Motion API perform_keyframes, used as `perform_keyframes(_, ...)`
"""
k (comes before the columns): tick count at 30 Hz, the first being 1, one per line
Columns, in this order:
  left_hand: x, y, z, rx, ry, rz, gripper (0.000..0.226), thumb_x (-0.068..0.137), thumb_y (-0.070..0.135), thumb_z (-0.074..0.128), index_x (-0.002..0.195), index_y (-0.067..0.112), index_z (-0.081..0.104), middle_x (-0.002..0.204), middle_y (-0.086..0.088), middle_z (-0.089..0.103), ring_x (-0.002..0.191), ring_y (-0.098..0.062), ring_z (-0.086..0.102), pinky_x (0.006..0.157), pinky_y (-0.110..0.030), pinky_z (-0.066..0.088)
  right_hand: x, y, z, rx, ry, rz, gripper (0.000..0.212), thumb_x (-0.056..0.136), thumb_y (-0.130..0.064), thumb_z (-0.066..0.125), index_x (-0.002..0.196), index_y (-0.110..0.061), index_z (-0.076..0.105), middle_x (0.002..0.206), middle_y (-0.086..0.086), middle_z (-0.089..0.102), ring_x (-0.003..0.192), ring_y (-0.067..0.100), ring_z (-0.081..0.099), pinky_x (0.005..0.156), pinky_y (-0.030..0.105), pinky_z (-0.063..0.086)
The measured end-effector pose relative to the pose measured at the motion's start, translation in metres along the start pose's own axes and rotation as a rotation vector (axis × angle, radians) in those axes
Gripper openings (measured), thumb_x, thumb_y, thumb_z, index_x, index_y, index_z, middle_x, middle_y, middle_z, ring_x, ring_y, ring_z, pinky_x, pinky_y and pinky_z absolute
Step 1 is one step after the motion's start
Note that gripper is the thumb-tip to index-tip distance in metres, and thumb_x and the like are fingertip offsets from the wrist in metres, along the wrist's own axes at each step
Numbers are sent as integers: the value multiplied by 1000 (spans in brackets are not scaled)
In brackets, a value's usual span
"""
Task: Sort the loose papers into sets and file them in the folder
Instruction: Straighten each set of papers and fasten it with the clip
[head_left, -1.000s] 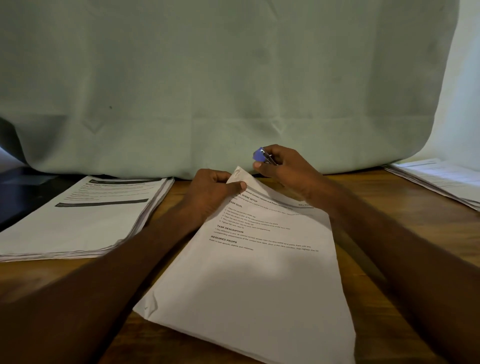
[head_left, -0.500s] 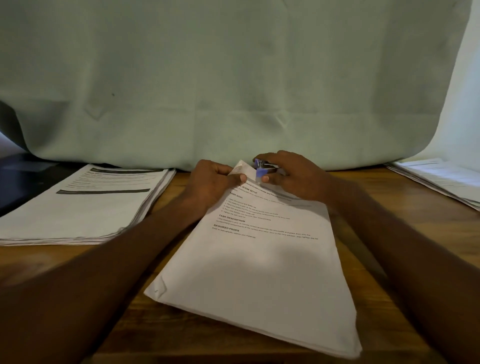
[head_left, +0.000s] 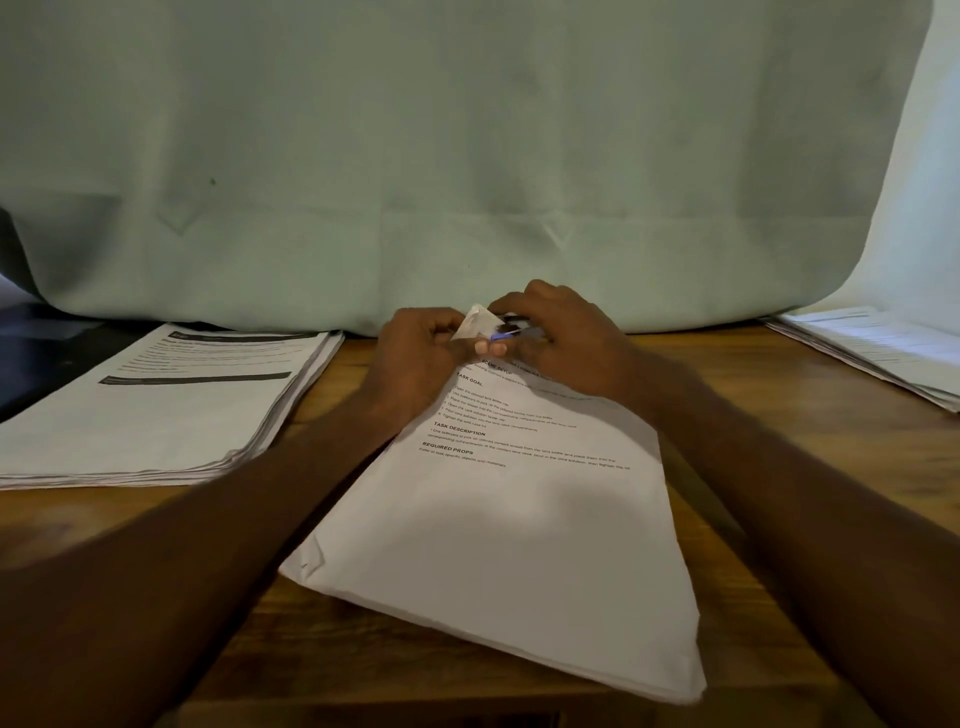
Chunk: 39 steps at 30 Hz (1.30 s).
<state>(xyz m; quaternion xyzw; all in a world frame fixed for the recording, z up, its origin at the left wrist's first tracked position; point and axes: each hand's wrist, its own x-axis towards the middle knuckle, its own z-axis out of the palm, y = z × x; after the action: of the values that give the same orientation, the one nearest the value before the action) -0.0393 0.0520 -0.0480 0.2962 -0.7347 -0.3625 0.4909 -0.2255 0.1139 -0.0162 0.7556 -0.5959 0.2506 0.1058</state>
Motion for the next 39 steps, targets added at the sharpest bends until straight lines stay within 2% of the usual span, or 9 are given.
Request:
perform_keyframes(4, 0, 3, 0, -2, 4, -15, 42, 77, 23, 89, 108, 11, 63, 87, -9, 78, 78, -17, 77, 69, -31, 61, 3, 4, 1, 77, 64, -40, 54, 89, -58, 56, 130, -23, 65, 104, -15, 58, 97, 21, 60, 83, 49, 52)
perform_keyframes(7, 0, 3, -2, 6, 3, -10, 45, 78, 20, 88, 110, 14, 57, 88, -10, 78, 79, -18, 77, 73, -37, 62, 3, 5, 0, 202, 68, -56, 39, 94, -37, 69, 126, -15, 69, 109, -5, 69, 99, 13, 64, 90, 31, 52)
perform_keyframes(9, -1, 5, -4, 8, -15, -10, 47, 77, 15, 88, 113, 17, 57, 83, -8, 78, 77, -17, 76, 73, -34, 59, 2, 5, 0, 305, 51, -45, 31, 94, -27, 71, 124, -16, 71, 111, -9, 70, 100, 3, 64, 91, 17, 47)
perform_keyframes(16, -5, 13, -3, 60, -47, 3, 61, 78, 13, 87, 128, 24, 55, 77, 1, 77, 74, -9, 74, 64, -18, 53, 1, -1, 1, 520, 16, 9, 23, 95, -18, 71, 117, -14, 74, 110, -6, 74, 98, 3, 68, 87, 11, 49)
perform_keyframes(19, -5, 14, -4, 44, -39, 5, 61, 78, 13, 87, 129, 24, 56, 76, -1, 76, 73, -11, 74, 62, -17, 54, 1, -1, 0, 539, 32, 16, 22, 95, -17, 71, 117, -13, 74, 108, -5, 75, 97, 4, 68, 86, 12, 50)
perform_keyframes(25, -3, 10, -5, -45, -48, -6, 61, 77, 10, 87, 127, 23, 56, 83, -10, 78, 79, -20, 77, 77, -37, 62, 1, 0, -2, 549, 28, 23, 24, 95, -18, 71, 118, -14, 73, 104, -11, 72, 89, -7, 65, 76, 6, 47)
perform_keyframes(30, -2, 10, -4, -18, -54, -1, 63, 76, 11, 88, 129, 24, 55, 82, -5, 78, 78, -14, 76, 71, -24, 58, 1, 0, -1, 534, 26, 72, 23, 95, -23, 71, 116, -15, 74, 102, -8, 73, 83, -5, 65, 72, 6, 47)
perform_keyframes(35, 5, 3, -4, 29, -61, 0, 57, 74, 19, 90, 123, 21, 59, 85, -3, 78, 77, -13, 76, 73, -30, 59, 2, -1, 1, 513, 38, 94, 21, 94, -25, 72, 114, -19, 75, 104, -8, 75, 87, 5, 67, 78, 15, 51)
perform_keyframes(39, 15, -8, -7, 100, -191, -19, 41, 77, 34, 89, 111, 17, 74, 93, -2, 79, 87, -20, 76, 88, -48, 60, 1, 0, -1, 593, 80, 121, 17, 94, -21, 72, 111, -20, 77, 99, -8, 77, 86, 7, 70, 77, 19, 54)
